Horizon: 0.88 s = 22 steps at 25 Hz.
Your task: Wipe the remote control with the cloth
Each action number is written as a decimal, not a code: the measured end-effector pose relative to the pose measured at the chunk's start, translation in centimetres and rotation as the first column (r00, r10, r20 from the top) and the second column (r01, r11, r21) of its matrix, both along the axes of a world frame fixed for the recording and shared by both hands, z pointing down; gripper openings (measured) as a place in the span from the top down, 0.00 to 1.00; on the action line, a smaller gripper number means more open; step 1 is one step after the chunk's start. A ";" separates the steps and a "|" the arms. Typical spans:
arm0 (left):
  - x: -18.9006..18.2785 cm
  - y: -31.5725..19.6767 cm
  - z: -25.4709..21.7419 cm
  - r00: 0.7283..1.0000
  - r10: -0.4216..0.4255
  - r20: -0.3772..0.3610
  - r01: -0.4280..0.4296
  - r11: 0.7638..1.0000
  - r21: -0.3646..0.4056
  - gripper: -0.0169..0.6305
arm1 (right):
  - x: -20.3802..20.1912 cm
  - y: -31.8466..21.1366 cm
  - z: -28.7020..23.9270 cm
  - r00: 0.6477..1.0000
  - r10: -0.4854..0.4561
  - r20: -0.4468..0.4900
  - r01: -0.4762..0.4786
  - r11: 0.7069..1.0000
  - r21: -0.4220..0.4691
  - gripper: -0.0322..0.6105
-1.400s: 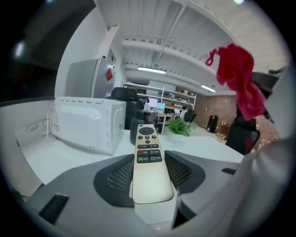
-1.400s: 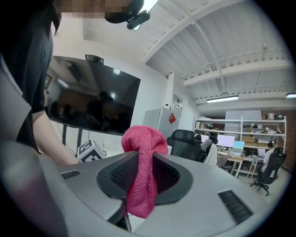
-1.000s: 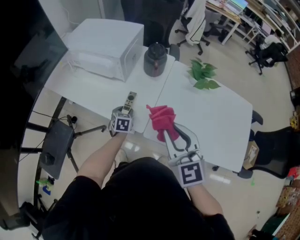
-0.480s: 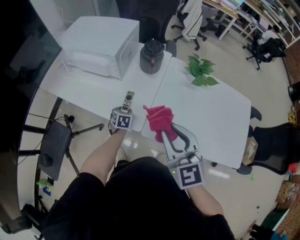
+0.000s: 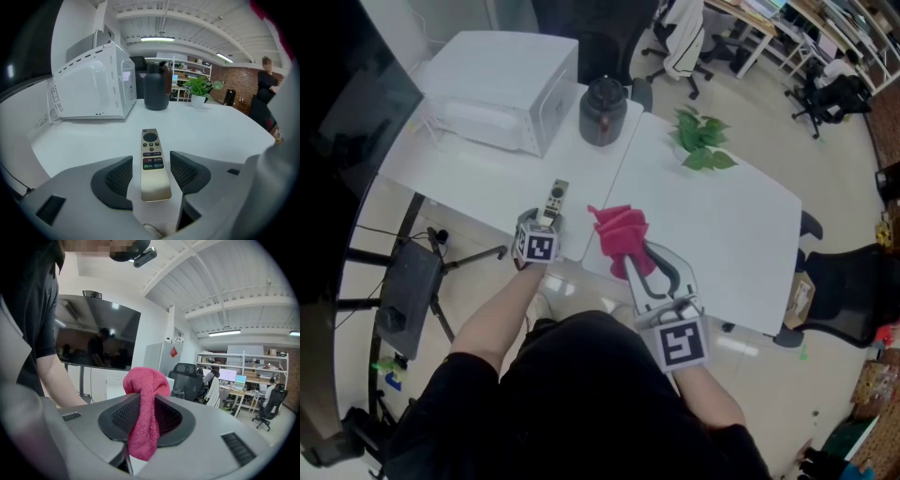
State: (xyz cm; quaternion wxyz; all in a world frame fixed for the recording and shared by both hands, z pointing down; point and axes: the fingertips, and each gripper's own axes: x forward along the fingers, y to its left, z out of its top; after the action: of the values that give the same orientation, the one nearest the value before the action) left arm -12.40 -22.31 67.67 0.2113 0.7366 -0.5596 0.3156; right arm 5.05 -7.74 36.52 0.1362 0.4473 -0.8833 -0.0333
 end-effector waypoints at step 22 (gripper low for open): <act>1.1 10.9 -22.8 0.957 0.188 -0.219 -0.082 0.905 0.418 0.58 | 7.2 -10.2 25.9 0.938 0.165 -0.304 -0.288 0.858 -0.425 0.80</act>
State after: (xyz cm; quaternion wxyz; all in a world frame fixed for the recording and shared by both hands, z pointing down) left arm -11.28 -11.42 44.86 0.1016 0.8359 -0.5281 0.1098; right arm 12.23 -17.93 62.42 0.3550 0.4952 -0.7810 0.1372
